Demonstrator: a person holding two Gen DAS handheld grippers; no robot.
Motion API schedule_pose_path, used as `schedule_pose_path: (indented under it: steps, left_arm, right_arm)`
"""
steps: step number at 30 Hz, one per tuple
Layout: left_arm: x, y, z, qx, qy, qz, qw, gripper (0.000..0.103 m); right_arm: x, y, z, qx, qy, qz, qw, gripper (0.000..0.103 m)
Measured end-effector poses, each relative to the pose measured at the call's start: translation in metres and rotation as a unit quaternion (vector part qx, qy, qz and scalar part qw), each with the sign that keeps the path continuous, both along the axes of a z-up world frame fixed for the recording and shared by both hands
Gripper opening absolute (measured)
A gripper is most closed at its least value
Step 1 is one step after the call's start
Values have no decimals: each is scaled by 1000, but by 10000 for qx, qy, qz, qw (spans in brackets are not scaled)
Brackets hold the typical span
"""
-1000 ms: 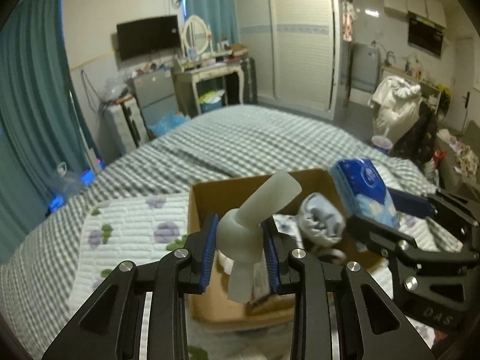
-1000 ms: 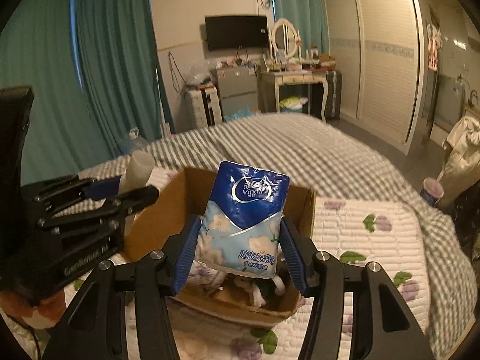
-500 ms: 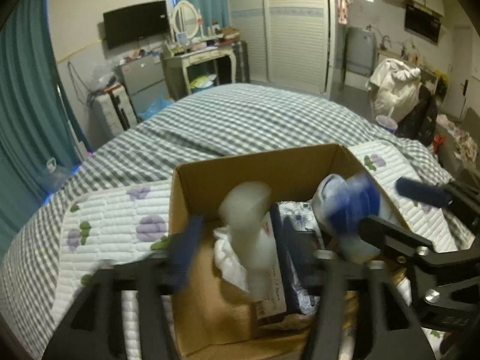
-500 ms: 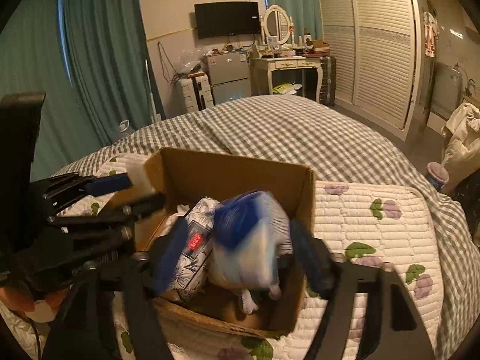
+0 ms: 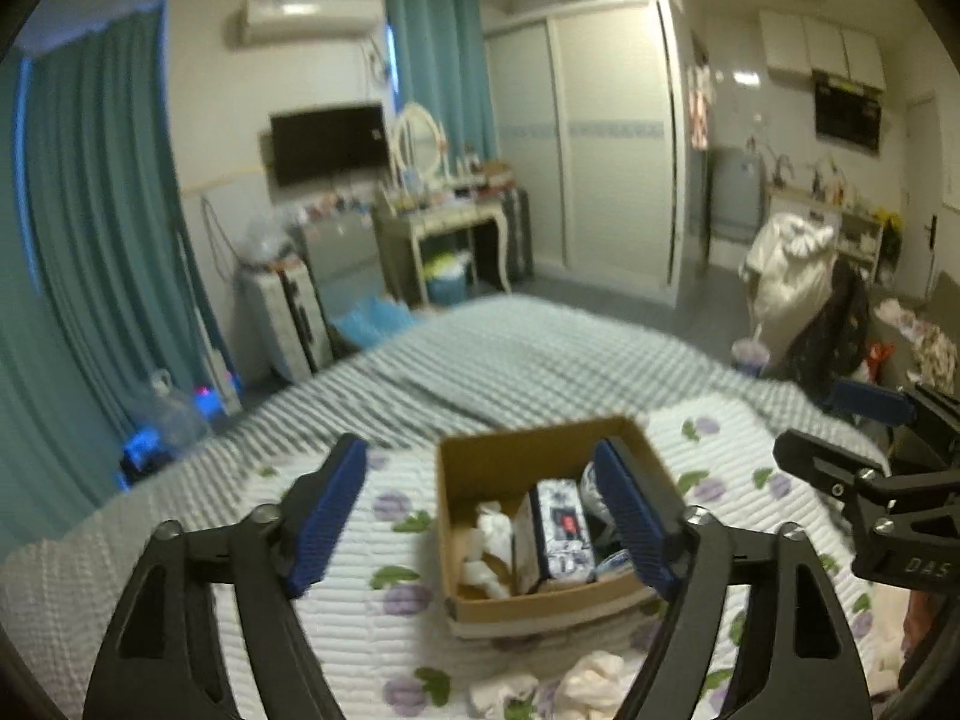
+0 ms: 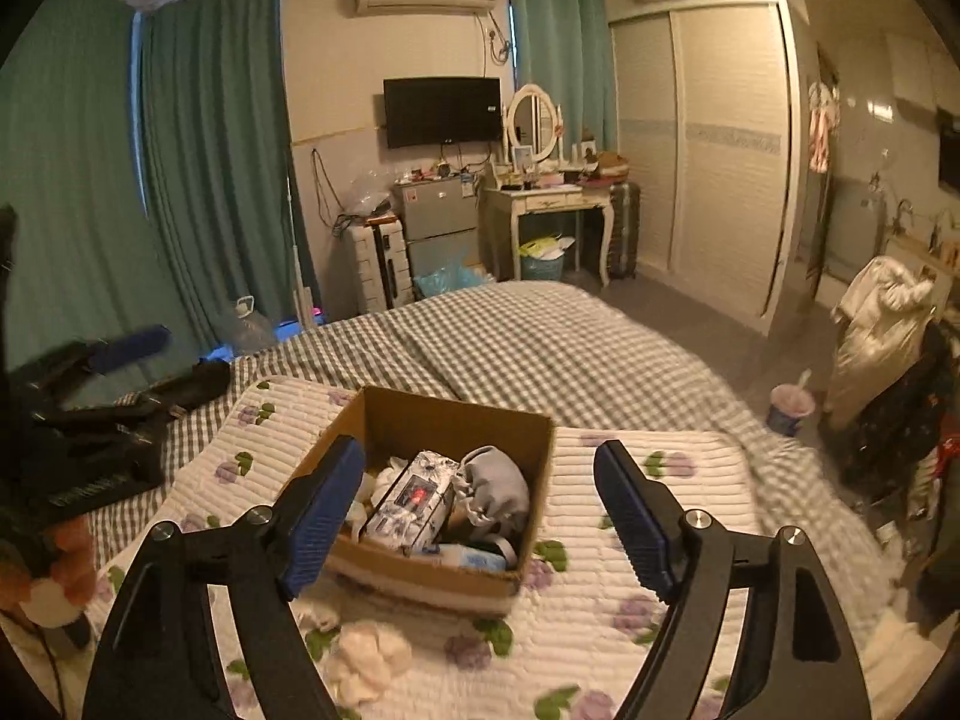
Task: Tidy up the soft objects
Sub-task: 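Grasp the cream lace cloth with the right tool while the left tool grasps the white mask bundle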
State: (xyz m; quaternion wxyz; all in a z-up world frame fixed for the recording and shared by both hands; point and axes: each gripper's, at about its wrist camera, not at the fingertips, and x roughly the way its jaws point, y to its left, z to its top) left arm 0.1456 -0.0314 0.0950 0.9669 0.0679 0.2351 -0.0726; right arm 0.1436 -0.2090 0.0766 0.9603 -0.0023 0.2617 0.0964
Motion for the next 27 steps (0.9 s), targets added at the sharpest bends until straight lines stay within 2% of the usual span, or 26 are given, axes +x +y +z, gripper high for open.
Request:
schedule_pose_path:
  steps: [6,7,9,14,20,27]
  left_arm:
    - [-75,16,42,-74,-639,121,9979,96]
    - [-81,19,43,-83,-662,132,9977,96]
    - [-96,25,44,-122,-679,178,9975,97]
    - [-112,36,31,-161,-641,325,9973,97]
    - [-113,48,-3,-173,-448,381,9981,97]
    - [-86,69,-67,-118,19,542,9985,97]
  right_arm:
    - [-63,1,37,-29,-357,64,9993,89]
    - [-75,4,41,-57,-409,73,9991,96]
    - [-89,7,44,-71,-475,64,9988,103]
    - [-119,15,38,-176,-549,-28,9983,103]
    - [-120,25,2,-129,-317,-24,9994,103]
    - [-89,45,-70,-81,58,68,9999,103]
